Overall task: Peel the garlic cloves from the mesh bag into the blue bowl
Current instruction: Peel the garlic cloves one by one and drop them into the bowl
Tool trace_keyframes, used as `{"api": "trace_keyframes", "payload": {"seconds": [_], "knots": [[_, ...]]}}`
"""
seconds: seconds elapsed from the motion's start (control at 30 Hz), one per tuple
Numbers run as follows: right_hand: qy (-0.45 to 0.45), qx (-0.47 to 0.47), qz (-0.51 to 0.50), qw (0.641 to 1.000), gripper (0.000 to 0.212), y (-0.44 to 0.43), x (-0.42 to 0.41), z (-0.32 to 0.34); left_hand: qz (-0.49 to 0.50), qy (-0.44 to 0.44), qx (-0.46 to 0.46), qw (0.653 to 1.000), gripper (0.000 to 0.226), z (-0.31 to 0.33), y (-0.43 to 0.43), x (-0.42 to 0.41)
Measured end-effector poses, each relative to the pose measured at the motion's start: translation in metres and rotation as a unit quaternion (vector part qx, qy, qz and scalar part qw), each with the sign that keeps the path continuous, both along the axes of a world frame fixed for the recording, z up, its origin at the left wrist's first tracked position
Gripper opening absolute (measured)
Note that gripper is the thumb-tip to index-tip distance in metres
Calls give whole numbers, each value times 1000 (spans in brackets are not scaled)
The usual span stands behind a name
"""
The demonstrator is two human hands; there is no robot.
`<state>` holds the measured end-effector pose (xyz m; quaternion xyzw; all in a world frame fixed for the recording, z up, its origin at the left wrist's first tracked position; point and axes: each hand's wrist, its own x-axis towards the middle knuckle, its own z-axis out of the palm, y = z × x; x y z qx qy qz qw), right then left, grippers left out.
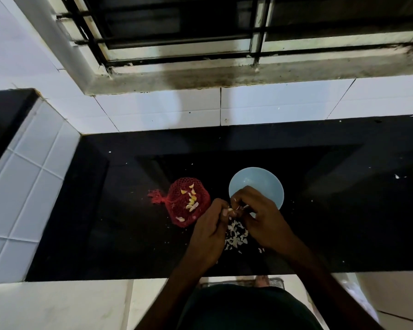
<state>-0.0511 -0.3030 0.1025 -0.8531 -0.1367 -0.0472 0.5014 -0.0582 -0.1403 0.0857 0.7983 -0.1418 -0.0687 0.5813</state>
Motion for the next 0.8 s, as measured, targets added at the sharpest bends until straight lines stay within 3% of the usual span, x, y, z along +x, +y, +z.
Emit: {"api": "trace_keyframes", "payload": {"seconds": [0.2, 0.4, 0.5, 0.6, 0.67, 0.8], "knots": [[-5, 26, 13, 1000, 11, 2, 1, -1, 2, -37, 40, 999, 23, 2, -3, 1], [90, 134, 17, 987, 16, 4, -3, -6, -3, -49, 46, 998, 24, 2, -4, 3], [106, 167, 21, 980, 15, 8, -4, -11, 1, 28, -41, 999, 28, 2, -3, 2], [69, 116, 3, 991, 18, 12, -4, -11, 37, 142, -125, 981, 27, 6, -3, 1], [21, 67, -10, 998, 26, 15, -4, -11, 55, 185, -149, 970, 25, 8, -4, 2], [14, 77, -40, 996, 10, 15, -3, -15, 76, 227, -159, 958, 33, 7, -2, 3]]}}
